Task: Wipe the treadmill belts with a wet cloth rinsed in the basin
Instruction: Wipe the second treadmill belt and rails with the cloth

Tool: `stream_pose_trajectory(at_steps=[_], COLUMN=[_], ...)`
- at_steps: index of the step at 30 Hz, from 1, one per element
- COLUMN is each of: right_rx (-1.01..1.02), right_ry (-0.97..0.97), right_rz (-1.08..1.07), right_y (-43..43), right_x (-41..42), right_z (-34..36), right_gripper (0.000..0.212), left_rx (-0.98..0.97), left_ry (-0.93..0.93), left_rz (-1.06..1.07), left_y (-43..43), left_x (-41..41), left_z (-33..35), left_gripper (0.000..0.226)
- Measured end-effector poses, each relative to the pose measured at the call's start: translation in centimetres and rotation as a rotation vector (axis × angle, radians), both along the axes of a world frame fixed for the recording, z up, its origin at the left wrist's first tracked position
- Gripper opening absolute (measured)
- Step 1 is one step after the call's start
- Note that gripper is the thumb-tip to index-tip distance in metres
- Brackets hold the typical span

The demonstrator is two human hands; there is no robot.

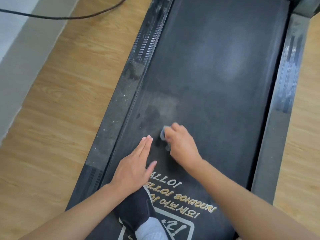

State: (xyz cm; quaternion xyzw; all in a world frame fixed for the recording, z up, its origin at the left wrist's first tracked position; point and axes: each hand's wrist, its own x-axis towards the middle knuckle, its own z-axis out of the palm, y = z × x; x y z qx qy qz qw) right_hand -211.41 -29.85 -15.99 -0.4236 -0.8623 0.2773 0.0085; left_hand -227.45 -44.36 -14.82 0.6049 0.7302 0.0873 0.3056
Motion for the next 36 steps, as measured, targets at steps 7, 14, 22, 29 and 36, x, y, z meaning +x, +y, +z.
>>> stream_pose_trajectory(at_steps=[7, 14, 22, 29, 36], right_rx=[-0.026, -0.012, -0.057, -1.158, -1.312], right_ry=[0.015, 0.049, -0.002, 0.913, 1.118], right_rz=[0.388, -0.158, 0.065, -0.828, -0.814], right_y=[-4.9, 10.6, 0.4, -1.5, 0.3], right_x=[1.6, -2.8, -3.3, -3.3, -2.1], right_z=[-0.5, 0.2, 0.3, 6.4, 11.0], right_gripper=[0.045, 0.039, 0.045, 0.007, 0.040], left_rx=[0.058, -0.003, -0.080, -0.238, -0.086], left_ry=[-0.103, -0.184, -0.286, -0.895, -1.109], left_rz=[0.225, 0.197, 0.197, 0.566, 0.538], left_y=[3.6, 2.9, 5.1, 7.8, 10.4], left_x=[-3.6, -3.7, -5.7, -5.5, -3.4], left_z=[1.3, 1.5, 2.0, 3.9, 7.2], left_gripper=[0.027, 0.026, 0.031, 0.036, 0.033])
